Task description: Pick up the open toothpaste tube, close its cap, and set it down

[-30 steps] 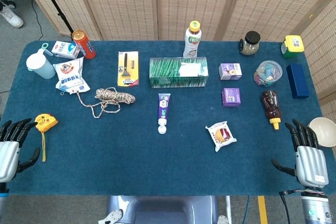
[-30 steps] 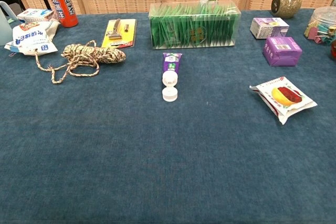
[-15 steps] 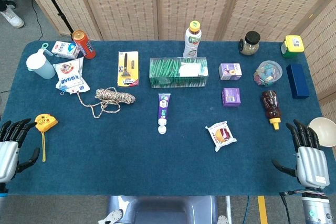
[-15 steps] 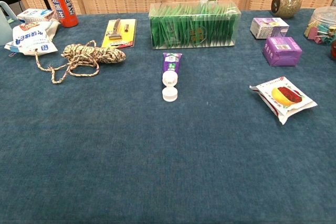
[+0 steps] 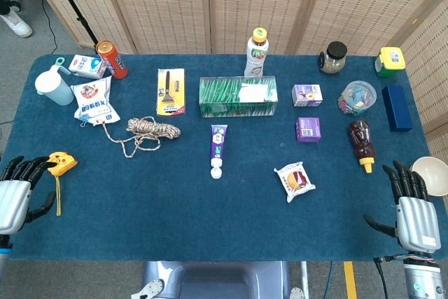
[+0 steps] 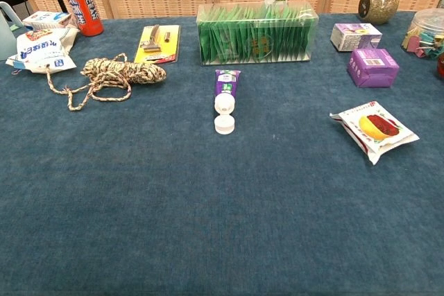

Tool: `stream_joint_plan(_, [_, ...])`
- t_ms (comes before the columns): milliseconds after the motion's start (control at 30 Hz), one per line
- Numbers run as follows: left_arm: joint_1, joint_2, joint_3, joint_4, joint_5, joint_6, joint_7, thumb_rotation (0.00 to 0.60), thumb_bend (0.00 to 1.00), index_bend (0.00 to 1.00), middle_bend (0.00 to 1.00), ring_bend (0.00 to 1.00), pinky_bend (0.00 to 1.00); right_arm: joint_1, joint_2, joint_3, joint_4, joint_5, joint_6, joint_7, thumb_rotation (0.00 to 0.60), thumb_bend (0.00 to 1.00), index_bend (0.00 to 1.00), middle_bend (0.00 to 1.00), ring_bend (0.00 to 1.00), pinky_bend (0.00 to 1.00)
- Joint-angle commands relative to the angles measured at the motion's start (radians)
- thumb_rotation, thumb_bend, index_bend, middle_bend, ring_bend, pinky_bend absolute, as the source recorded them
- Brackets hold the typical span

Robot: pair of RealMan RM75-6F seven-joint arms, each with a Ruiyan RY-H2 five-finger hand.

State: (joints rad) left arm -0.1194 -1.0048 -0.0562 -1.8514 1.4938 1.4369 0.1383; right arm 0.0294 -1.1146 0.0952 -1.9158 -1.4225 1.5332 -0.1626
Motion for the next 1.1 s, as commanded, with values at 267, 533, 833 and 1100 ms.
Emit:
stream_joint_plan(267, [-0.101, -0.002, -0.016, 0.075, 0.038, -0.12, -0.032, 0.6, 0.38, 0.25, 0.24, 0.2, 0.19, 0.002, 0.006, 0.0, -0.005, 0.007, -0.007, -0.006, 0.6, 0.0, 0.09, 0.03, 0.0, 0.0])
stream_joint_plan(533, [-0.237, -0.023, -0.027, 0.152, 0.101, -0.271, -0.154, 0.6, 0.38, 0.21, 0.19, 0.16, 0.16, -0.002, 0.005, -0.001, -0.009, 0.008, -0.002, -0.013, 0.6, 0.0, 0.09, 0.02, 0.0, 0.0])
stream_joint_plan(833, [-0.4, -0.092, -0.055, 0.223, 0.153, -0.399, -0.239, 0.6, 0.38, 0.21, 0.19, 0.15, 0.16, -0.018, 0.003, -0.009, -0.011, 0.0, 0.019, -0.011, 0.6, 0.0, 0.09, 0.02, 0.0, 0.0])
stream_joint_plan(1100, [-0.506, -0.153, -0.055, 0.285, 0.177, -0.49, -0.209, 0.6, 0.38, 0.18, 0.16, 0.12, 0.14, -0.024, 0.012, -0.009, -0.014, -0.002, 0.025, -0.008, 0.6, 0.0, 0.09, 0.02, 0.0, 0.0])
